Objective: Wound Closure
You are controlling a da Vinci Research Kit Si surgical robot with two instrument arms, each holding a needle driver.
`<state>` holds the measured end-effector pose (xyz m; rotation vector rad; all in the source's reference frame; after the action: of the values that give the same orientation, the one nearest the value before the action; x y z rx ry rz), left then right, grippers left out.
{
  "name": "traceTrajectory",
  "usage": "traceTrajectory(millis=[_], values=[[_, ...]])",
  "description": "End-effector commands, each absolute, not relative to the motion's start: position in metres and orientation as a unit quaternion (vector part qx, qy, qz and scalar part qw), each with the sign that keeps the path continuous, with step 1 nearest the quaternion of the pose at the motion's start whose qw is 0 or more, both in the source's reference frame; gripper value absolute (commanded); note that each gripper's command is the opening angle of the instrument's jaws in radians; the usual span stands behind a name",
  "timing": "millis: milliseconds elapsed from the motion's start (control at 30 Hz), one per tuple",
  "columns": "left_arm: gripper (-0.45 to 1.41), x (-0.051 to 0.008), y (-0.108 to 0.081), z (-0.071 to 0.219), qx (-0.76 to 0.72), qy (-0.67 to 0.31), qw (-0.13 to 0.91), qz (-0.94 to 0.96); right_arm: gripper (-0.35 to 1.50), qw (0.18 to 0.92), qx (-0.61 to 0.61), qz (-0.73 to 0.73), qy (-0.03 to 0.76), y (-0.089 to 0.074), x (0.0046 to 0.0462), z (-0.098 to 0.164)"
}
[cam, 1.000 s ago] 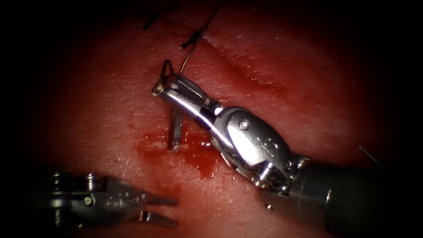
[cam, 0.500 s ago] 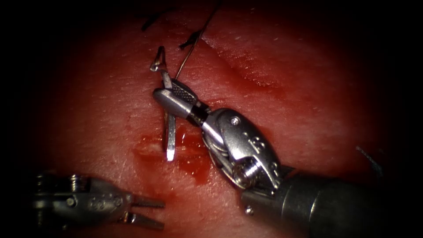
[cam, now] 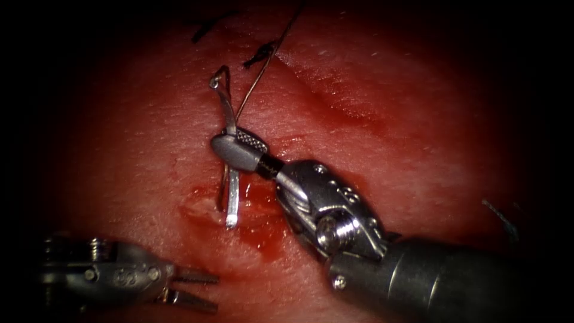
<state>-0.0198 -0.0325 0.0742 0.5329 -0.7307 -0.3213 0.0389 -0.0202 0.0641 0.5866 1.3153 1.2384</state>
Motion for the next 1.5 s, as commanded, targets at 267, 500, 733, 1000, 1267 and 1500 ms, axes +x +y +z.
traceTrajectory(millis=[267,500,733,1000,1267,1500], values=[[0.07,-0.02,-0.0323,0.0748,0.256,-0.353,0.886,-0.154,-0.35,0.521,0.376,0.583,0.498,-0.0221,0.0403,0.0648],[0.07,-0.0195,-0.032,0.0746,0.255,-0.353,0.887,-0.154,-0.35,0.483,0.459,0.598,0.446,-0.0233,0.0406,0.064],[0.07,-0.0192,-0.0318,0.0744,0.252,-0.354,0.887,-0.155,-0.35,0.491,0.472,0.595,0.427,-0.025,0.0402,0.0634],[0.07,-0.0192,-0.0316,0.0745,0.251,-0.353,0.888,-0.156,-0.35,0.483,0.49,0.602,0.405,-0.0265,0.0394,0.0627],[0.05,-0.0193,-0.0315,0.0746,0.249,-0.353,0.888,-0.157,-0.35,0.486,0.499,0.609,0.38,-0.0277,0.0396,0.0616],[0.05,-0.0194,-0.0315,0.0739,0.251,-0.353,0.887,-0.159,1.28,0.522,0.381,0.539,0.54,-0.0211,0.0389,0.062]])
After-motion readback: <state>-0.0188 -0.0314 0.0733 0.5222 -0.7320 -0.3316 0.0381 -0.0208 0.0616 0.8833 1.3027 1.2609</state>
